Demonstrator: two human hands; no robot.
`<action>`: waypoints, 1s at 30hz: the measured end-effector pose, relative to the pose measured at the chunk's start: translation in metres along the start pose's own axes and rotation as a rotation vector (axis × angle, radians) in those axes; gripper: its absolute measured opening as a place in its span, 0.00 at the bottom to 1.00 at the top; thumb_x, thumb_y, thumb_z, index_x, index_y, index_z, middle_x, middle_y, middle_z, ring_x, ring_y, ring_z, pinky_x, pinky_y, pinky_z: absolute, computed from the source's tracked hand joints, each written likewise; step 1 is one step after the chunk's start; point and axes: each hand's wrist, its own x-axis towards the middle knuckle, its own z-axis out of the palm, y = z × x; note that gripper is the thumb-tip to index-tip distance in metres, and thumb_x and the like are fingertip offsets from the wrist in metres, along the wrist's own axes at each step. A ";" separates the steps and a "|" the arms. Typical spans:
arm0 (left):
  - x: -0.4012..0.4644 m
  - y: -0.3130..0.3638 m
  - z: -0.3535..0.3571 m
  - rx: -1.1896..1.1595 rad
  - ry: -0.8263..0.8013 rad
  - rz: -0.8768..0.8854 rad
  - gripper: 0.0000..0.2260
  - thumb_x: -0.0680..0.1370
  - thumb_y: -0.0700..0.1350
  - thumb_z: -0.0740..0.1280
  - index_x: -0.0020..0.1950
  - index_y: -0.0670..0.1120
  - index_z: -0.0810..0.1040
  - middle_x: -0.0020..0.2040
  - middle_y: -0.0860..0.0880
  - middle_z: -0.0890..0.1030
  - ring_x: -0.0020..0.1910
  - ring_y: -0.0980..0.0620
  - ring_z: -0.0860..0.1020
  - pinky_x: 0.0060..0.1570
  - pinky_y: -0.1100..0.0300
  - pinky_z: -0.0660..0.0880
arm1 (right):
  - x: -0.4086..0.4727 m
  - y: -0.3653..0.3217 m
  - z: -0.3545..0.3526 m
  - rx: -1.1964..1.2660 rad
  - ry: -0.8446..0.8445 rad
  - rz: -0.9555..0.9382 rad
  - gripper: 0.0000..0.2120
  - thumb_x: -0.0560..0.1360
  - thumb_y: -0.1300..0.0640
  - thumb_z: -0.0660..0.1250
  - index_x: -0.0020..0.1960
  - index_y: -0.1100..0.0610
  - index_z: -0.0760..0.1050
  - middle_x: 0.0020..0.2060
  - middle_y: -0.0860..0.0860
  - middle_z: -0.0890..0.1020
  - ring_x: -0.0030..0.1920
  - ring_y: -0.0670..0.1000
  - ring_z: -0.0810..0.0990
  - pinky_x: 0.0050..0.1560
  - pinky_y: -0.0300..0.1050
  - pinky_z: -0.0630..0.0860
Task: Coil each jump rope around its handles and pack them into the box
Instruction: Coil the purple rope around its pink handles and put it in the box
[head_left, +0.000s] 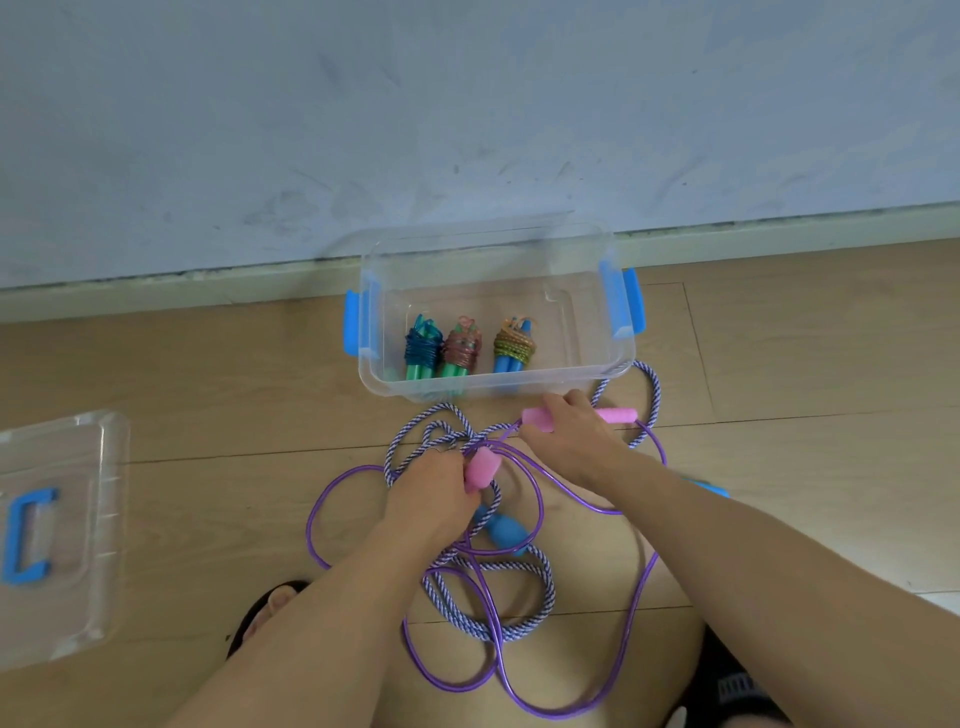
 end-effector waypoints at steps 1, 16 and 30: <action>-0.001 0.001 -0.001 -0.008 0.012 0.001 0.07 0.76 0.48 0.65 0.49 0.46 0.76 0.48 0.46 0.79 0.47 0.44 0.78 0.44 0.51 0.76 | 0.000 0.001 -0.001 -0.055 0.012 -0.005 0.18 0.77 0.50 0.58 0.63 0.58 0.69 0.58 0.54 0.68 0.55 0.57 0.72 0.58 0.57 0.74; -0.085 0.052 -0.131 -0.243 0.109 0.188 0.08 0.72 0.47 0.67 0.44 0.47 0.69 0.37 0.47 0.77 0.34 0.49 0.71 0.35 0.55 0.70 | -0.103 -0.048 -0.119 -0.160 -0.177 -0.096 0.11 0.70 0.50 0.73 0.43 0.52 0.71 0.38 0.48 0.80 0.38 0.50 0.78 0.34 0.41 0.71; -0.235 0.127 -0.247 -0.865 -0.169 0.209 0.06 0.79 0.45 0.57 0.46 0.45 0.71 0.36 0.47 0.69 0.31 0.53 0.69 0.36 0.58 0.67 | -0.281 -0.141 -0.234 0.942 -0.250 -0.317 0.12 0.80 0.56 0.62 0.42 0.58 0.79 0.35 0.54 0.82 0.33 0.48 0.80 0.39 0.38 0.80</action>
